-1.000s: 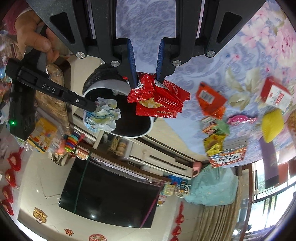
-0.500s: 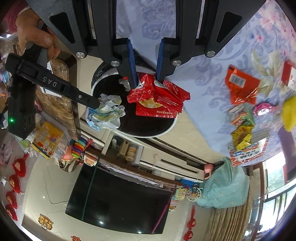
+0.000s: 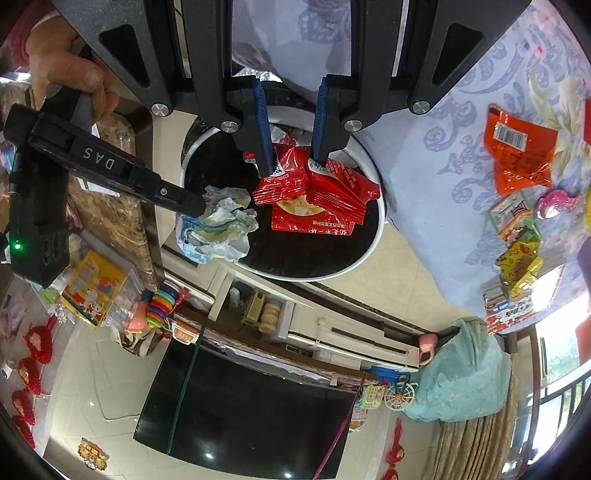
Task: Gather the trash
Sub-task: 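Open both tools to drop the red packet and blue wrapper into the bin, then move both open tools back over the table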
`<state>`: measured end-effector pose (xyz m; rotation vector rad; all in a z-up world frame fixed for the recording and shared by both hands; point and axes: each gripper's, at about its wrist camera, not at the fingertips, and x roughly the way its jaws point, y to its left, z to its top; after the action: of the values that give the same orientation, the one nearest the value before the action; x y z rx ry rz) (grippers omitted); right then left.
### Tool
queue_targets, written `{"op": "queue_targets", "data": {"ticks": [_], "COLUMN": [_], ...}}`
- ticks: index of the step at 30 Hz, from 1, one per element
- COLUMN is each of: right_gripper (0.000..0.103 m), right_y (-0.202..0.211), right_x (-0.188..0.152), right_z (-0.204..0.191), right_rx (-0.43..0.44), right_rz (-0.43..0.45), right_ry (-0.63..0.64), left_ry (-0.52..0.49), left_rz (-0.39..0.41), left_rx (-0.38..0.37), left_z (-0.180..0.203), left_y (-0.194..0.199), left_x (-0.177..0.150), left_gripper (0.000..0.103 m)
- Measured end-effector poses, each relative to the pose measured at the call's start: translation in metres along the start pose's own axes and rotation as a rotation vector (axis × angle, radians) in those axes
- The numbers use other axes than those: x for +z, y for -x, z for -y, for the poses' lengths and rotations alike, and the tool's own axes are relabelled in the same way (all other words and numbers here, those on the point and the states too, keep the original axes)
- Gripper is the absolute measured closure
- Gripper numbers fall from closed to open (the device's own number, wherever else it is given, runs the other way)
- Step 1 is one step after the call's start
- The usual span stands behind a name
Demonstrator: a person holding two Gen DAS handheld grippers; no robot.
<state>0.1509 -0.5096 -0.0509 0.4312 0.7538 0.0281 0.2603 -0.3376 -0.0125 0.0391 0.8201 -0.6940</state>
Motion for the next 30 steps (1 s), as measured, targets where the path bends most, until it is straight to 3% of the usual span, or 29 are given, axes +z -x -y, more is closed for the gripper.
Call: {"op": "queue_targets", "data": {"ticks": [11, 14, 17, 18, 19, 21, 23, 25, 30], "right_gripper": [0.087, 0.086, 0.079, 0.071, 0.059, 0.048, 0.043, 0.029, 0.022], "right_y": [-0.006, -0.006, -0.005, -0.005, -0.003, -0.001, 0.004, 0.008, 0.013], "right_x": [0.008, 0.009, 0.011, 0.012, 0.012, 0.012, 0.012, 0.011, 0.007], "right_z": [0.007, 0.009, 0.012, 0.012, 0.013, 0.014, 0.014, 0.012, -0.002], "right_rx": [-0.022, -0.030, -0.033, -0.033, -0.034, -0.025, -0.022, -0.013, 0.017], "right_rz": [-0.025, -0.029, -0.031, -0.029, -0.028, -0.019, -0.004, 0.007, 0.031], "right_ry": [0.004, 0.000, -0.010, -0.013, -0.020, -0.032, -0.038, -0.046, -0.050], "left_ry": [0.000, -0.006, -0.001, 0.003, 0.005, 0.005, 0.007, 0.012, 0.056], "left_rz": [-0.021, -0.018, -0.018, -0.015, -0.010, -0.007, 0.001, 0.011, 0.042], "left_rx": [-0.006, -0.001, 0.002, 0.002, 0.003, 0.007, 0.014, 0.018, 0.036], "left_z": [0.005, 0.007, 0.008, 0.007, 0.007, 0.006, 0.005, -0.001, -0.019], "left_y": [-0.021, -0.020, -0.018, -0.017, -0.016, -0.011, -0.003, 0.006, 0.039], "left_x": [0.011, 0.010, 0.008, 0.008, 0.007, 0.004, 0.000, -0.005, -0.029], "left_gripper": [0.082, 0.075, 0.064, 0.055, 0.053, 0.053, 0.053, 0.052, 0.050]}}
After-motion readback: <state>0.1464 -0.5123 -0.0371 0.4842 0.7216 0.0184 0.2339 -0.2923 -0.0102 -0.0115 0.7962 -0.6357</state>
